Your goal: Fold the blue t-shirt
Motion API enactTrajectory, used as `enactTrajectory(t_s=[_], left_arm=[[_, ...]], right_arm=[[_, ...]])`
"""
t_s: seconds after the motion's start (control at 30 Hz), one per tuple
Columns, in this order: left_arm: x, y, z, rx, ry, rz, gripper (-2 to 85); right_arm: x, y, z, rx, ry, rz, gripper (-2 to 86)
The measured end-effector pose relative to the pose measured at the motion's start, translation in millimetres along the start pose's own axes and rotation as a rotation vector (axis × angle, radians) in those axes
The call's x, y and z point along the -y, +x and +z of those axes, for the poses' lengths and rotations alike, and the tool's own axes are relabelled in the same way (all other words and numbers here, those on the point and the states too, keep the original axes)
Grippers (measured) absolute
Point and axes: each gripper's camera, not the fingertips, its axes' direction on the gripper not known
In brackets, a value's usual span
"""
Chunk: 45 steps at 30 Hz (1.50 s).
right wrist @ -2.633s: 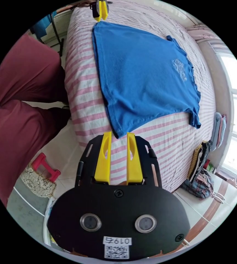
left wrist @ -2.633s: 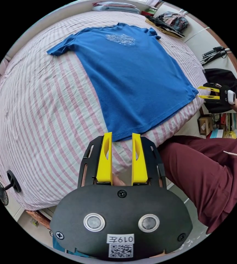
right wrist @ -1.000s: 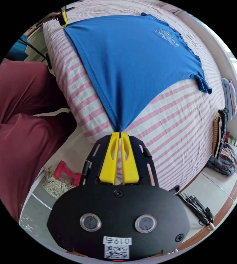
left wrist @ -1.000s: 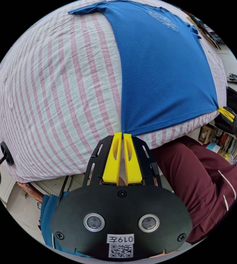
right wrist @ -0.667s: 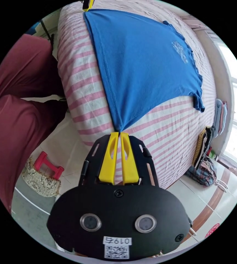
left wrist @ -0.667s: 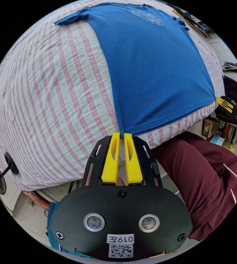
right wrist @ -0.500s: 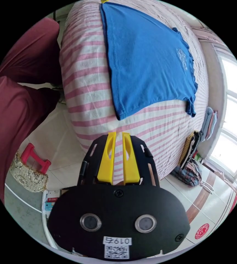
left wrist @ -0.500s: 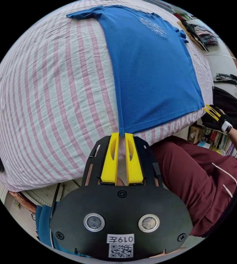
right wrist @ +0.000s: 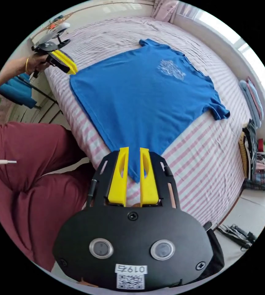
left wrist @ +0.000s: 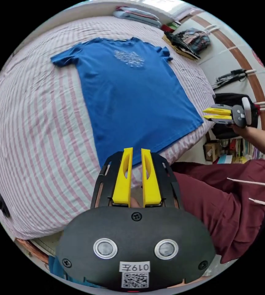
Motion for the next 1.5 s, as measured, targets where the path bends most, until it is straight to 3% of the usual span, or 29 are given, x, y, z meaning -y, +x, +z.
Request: enactTrajectory(t_s=[0.13,0.3,0.5,1.03,1.5], left_arm=[[20,61,19,0.078,-0.050,0.254,0.7],[26,94,30,0.105,-0.075,0.355,1.3],[31,110,31,0.125,-0.107,0.382,3.9],[56,135,33,0.177,-0.116,0.419,0.4],[69,126,45,0.103,-0.155,0.434,0.2]], right_arm=[[13,-23,3,0.049,0.060,-0.142,4.9],[25,-42,5,0.093,0.095,-0.208,6.1],[43,-48,5,0.077,0.092,-0.209,5.8],[59,-51,-8,0.044,0.057,-0.256,0.0],[68,-51,-36,0.086,0.040,-0.327,-0.5]])
